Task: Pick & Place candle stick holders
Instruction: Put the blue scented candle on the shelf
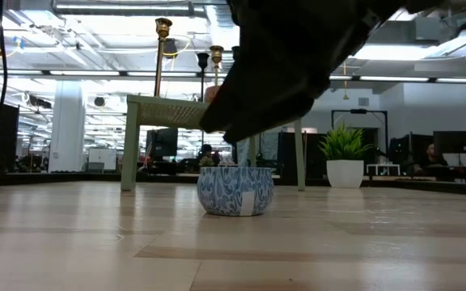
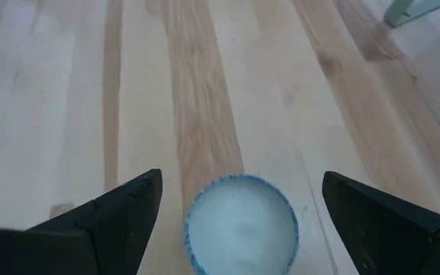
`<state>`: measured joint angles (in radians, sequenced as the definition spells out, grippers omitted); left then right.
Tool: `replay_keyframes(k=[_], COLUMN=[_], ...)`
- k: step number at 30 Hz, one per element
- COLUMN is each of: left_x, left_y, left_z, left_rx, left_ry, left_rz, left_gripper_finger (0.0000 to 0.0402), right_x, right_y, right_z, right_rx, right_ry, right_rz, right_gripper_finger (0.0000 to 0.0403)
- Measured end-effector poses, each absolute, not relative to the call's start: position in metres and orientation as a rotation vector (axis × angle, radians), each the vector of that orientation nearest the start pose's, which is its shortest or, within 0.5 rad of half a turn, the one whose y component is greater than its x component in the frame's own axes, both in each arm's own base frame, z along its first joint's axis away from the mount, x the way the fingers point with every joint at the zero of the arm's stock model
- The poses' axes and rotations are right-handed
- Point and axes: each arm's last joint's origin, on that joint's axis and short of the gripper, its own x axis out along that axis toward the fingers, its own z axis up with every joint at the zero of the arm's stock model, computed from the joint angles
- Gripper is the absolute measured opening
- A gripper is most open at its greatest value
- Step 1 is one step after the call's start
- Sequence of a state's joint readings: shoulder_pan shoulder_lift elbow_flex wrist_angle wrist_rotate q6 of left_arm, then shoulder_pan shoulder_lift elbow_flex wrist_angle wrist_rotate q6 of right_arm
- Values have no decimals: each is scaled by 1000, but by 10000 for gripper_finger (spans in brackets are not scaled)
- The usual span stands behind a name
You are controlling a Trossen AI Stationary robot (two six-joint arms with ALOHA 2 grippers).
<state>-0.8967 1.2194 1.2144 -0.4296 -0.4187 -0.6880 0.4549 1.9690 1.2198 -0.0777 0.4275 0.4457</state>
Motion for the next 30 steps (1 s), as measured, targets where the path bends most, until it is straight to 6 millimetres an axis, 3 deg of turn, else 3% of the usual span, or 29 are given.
replay_keyframes(k=[10,25,30], left_x=[171,171,172], left_y=[-196,-196,-195], left_z=[370,370,370], left_rx=[-397,-396,-395], left_ry=[488,491,487], left_rz=[-327,-325,-319], left_gripper_finger=[307,307,307], right_x=[371,379,380], right_y=[162,159,158], right_z=[152,113,108], right_rx=[71,85,101], right_ry=[767,875,890], right_rz=[-126,-87,-66], right_gripper_finger=[352,352,333])
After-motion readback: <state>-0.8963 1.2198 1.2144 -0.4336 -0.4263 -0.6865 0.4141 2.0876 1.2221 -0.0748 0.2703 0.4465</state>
